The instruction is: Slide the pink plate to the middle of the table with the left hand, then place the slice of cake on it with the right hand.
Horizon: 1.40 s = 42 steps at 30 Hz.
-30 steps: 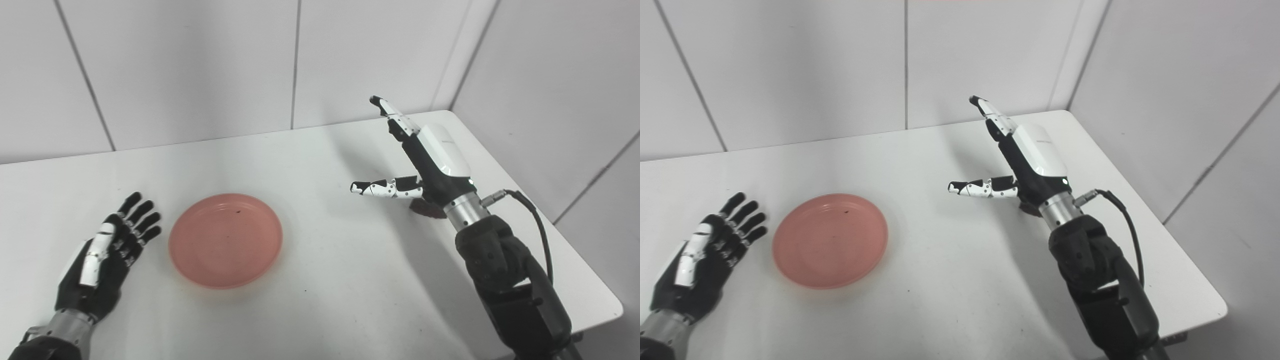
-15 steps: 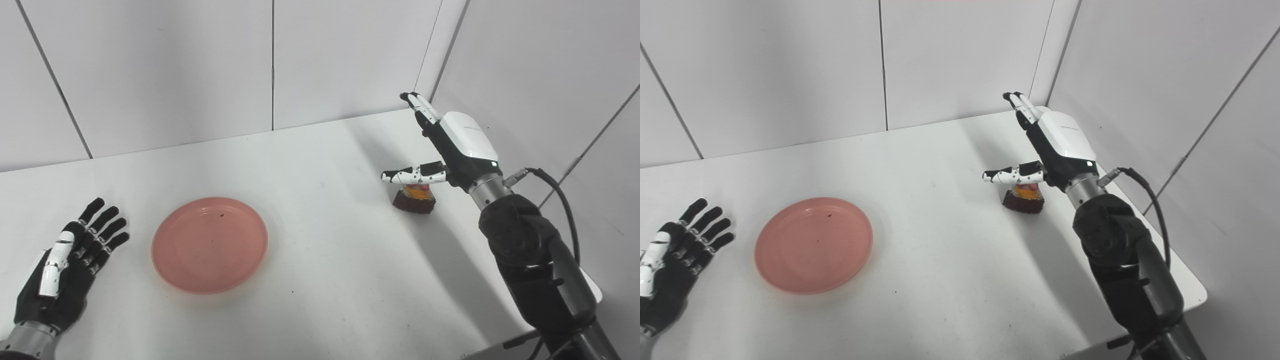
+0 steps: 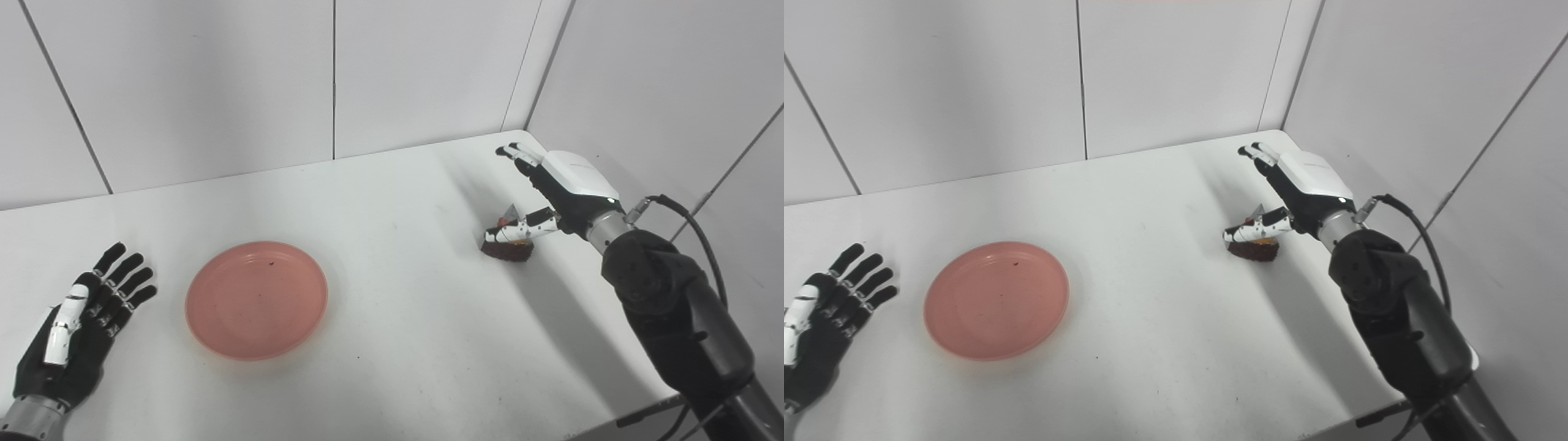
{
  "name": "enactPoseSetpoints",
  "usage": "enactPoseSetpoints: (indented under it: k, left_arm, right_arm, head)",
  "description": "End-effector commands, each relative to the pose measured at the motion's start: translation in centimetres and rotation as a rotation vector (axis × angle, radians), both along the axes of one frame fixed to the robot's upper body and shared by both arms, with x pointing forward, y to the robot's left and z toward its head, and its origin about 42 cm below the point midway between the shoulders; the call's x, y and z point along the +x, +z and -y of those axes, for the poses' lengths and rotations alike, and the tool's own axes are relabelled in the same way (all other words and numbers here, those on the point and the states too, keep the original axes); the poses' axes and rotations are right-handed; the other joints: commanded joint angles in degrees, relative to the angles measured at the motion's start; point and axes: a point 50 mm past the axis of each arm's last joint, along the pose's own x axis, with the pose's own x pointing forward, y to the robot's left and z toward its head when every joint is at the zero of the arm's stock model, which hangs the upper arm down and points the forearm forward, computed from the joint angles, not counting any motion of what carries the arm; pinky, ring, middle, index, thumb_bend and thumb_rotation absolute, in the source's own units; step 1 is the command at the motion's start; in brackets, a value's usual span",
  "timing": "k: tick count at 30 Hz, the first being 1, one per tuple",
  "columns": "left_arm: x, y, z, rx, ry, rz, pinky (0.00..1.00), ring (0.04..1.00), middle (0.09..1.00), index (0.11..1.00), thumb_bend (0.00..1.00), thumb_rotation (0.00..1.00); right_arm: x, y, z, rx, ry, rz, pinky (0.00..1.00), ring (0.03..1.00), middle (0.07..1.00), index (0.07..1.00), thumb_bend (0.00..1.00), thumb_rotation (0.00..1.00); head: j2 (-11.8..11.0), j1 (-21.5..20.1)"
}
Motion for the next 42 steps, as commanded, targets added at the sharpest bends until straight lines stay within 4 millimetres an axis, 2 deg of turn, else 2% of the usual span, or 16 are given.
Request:
enactPoseSetpoints:
  k: [1, 6, 10, 13, 19, 29, 42]
  left_arm:
    - [-2.6, -4.7, -1.3, 0.025, 0.031, -0.203, 0.87, 0.904, 0.924, 0.92, 0.45, 0.89]
    - [-2.7, -4.6, -1.4, 0.035, 0.029, -0.201, 0.88, 0.907, 0.927, 0.923, 0.46, 0.89]
    - [-2.8, -4.5, -1.5, 0.036, 0.026, -0.196, 0.87, 0.901, 0.922, 0.916, 0.46, 0.89]
    - [-2.9, -4.3, -1.5, 0.036, 0.026, -0.196, 0.87, 0.9, 0.921, 0.916, 0.46, 0.88]
    - [-3.1, -4.2, -1.4, 0.044, 0.029, -0.188, 0.87, 0.896, 0.914, 0.912, 0.46, 0.87]
    - [-3.4, -3.9, -1.2, 0.055, 0.022, -0.18, 0.88, 0.894, 0.915, 0.917, 0.47, 0.87]
    - [-3.6, -3.7, -1.1, 0.068, 0.015, -0.173, 0.88, 0.891, 0.915, 0.915, 0.47, 0.89]
  right_arm:
    - [0.4, 2.5, 0.6, -0.034, -0.018, 0.021, 0.77, 0.94, 0.969, 0.905, 1.0, 0.29]
    - [1.2, 2.7, 1.3, -0.082, -0.026, -0.041, 0.75, 0.928, 0.963, 0.882, 1.0, 0.26]
    - [2.0, 2.4, 1.4, -0.108, -0.029, -0.085, 0.76, 0.925, 0.949, 0.878, 1.0, 0.28]
    - [2.6, 2.1, 1.5, -0.118, -0.029, -0.109, 0.77, 0.929, 0.945, 0.874, 1.0, 0.25]
    - [3.6, 2.1, 2.2, -0.177, -0.013, -0.14, 0.76, 0.928, 0.942, 0.867, 1.0, 0.23]
    - [5.4, 2.0, 2.3, -0.233, -0.022, -0.169, 0.74, 0.929, 0.962, 0.862, 1.0, 0.2]
    - [6.3, 1.2, 2.7, -0.273, -0.041, -0.19, 0.73, 0.905, 0.937, 0.848, 1.0, 0.17]
  head:
    - [0.1, 0.0]
    - [0.6, 0.2]
    - [0.9, 0.4]
    - [1.2, 0.4]
    - [1.7, 0.9]
    - [2.2, 1.6]
    - [2.7, 1.9]
